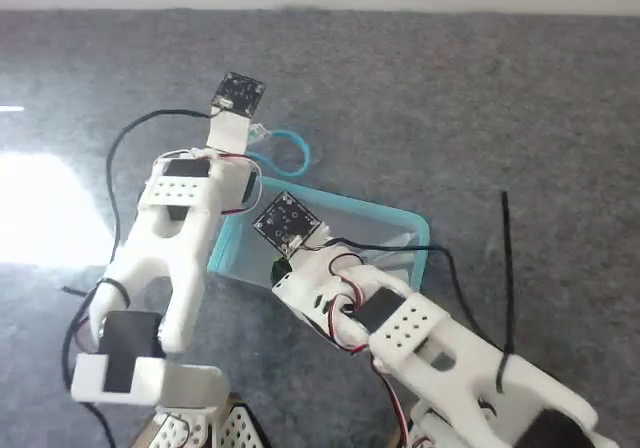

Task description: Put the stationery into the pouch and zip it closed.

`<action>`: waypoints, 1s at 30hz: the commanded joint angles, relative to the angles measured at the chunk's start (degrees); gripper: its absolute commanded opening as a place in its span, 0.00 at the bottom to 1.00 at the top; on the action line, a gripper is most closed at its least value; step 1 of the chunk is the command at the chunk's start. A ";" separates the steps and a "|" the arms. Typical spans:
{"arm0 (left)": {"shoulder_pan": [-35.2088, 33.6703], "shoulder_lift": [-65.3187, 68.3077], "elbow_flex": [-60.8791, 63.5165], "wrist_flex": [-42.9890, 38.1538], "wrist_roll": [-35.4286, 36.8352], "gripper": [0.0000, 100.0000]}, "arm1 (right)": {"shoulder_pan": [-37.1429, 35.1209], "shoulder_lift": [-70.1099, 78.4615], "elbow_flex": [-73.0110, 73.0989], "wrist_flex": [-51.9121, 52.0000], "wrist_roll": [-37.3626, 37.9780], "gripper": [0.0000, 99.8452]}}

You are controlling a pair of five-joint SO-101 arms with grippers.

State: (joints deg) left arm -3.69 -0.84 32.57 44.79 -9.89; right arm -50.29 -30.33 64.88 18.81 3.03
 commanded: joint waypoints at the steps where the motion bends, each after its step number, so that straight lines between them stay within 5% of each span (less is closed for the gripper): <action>1: -1.05 -0.26 -3.38 0.70 0.79 0.01 | 0.57 8.22 -1.85 -6.81 0.35 0.01; 5: -0.79 -0.18 -3.21 2.99 0.88 0.01 | 3.91 20.00 -10.11 -6.37 -6.24 0.01; 11: -0.88 0.26 -5.76 12.66 0.26 0.01 | 3.12 34.59 -31.65 15.96 -7.03 0.01; 15: -2.64 1.14 -7.69 19.34 -6.42 0.01 | 3.12 42.24 -42.46 25.54 -10.64 0.01; 20: -5.71 5.80 -10.68 28.40 -10.99 0.01 | 3.30 44.09 -44.92 27.74 -13.54 0.01; 30: -13.89 13.54 -9.89 29.71 -16.00 0.01 | 3.30 44.09 -44.84 27.82 -15.47 0.01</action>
State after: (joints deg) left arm -14.77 12.53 23.08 71.69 -24.22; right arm -47.65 12.22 19.87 46.15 -11.74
